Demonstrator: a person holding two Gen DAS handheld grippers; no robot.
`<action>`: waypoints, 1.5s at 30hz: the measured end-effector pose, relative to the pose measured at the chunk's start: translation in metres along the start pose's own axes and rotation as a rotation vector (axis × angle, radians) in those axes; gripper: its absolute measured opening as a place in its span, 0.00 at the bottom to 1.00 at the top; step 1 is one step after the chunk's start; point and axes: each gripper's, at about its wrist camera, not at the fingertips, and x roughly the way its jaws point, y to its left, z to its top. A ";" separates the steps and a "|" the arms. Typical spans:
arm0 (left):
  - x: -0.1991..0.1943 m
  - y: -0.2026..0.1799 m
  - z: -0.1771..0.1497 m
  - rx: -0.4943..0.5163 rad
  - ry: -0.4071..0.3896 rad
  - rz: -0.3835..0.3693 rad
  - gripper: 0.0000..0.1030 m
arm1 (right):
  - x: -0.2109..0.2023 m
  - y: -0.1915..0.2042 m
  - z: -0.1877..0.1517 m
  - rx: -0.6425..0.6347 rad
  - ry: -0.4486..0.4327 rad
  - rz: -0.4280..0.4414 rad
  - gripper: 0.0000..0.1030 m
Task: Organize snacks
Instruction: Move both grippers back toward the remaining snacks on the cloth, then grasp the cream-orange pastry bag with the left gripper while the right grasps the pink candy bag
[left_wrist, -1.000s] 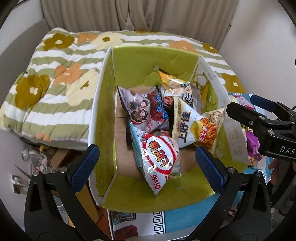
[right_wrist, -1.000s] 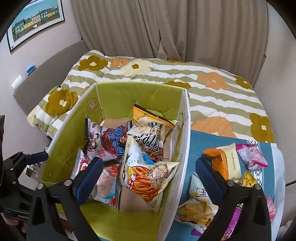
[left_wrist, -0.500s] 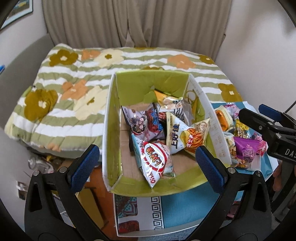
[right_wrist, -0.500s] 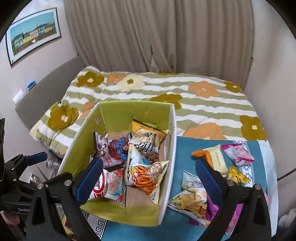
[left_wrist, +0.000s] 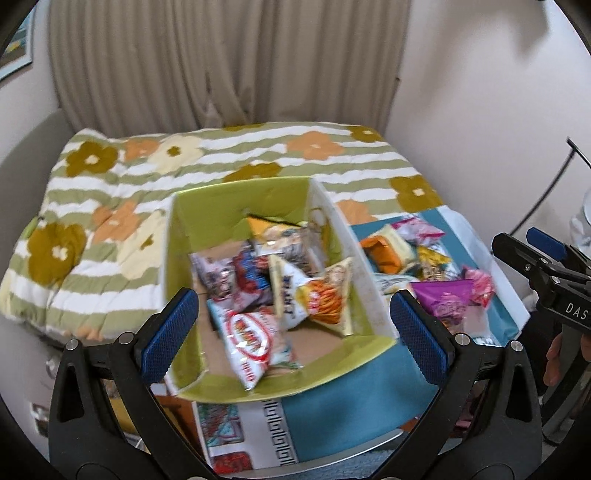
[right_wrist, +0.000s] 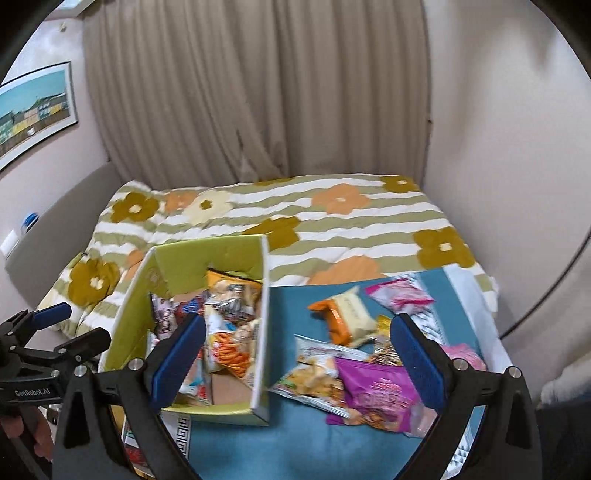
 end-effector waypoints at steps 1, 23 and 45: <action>0.003 -0.007 0.002 0.012 0.003 -0.017 1.00 | -0.003 -0.005 -0.001 0.007 -0.003 -0.012 0.97; 0.097 -0.145 0.058 -0.040 0.086 -0.076 1.00 | 0.035 -0.158 0.026 0.029 0.068 -0.046 0.97; 0.310 -0.187 0.061 -0.335 0.368 0.158 0.98 | 0.255 -0.251 0.056 -0.093 0.380 0.263 0.97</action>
